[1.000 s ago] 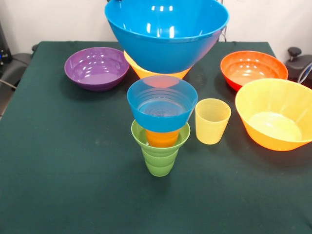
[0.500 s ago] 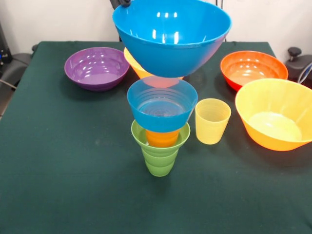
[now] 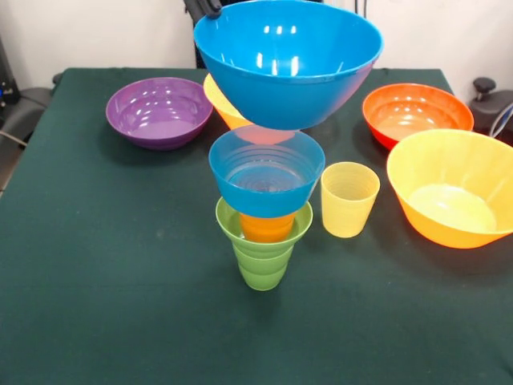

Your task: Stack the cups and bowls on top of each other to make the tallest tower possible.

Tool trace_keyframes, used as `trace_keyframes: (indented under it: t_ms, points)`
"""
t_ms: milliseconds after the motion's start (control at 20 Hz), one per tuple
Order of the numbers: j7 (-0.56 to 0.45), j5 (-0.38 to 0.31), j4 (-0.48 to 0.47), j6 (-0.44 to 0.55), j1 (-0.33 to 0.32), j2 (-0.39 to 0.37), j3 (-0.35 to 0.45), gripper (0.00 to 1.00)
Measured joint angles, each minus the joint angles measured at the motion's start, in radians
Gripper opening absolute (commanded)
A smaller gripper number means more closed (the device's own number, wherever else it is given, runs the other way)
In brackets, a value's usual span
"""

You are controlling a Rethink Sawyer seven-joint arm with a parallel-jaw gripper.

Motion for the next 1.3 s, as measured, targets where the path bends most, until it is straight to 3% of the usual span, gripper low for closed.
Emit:
trace_keyframes:
  t_ms: [750, 1300]
  points:
    - [0.0, -0.051, 0.002, 0.0, -0.051, 0.009, 0.0, 0.0]
    - [0.0, -0.057, 0.003, 0.0, -0.052, 0.01, 0.0, 0.0]
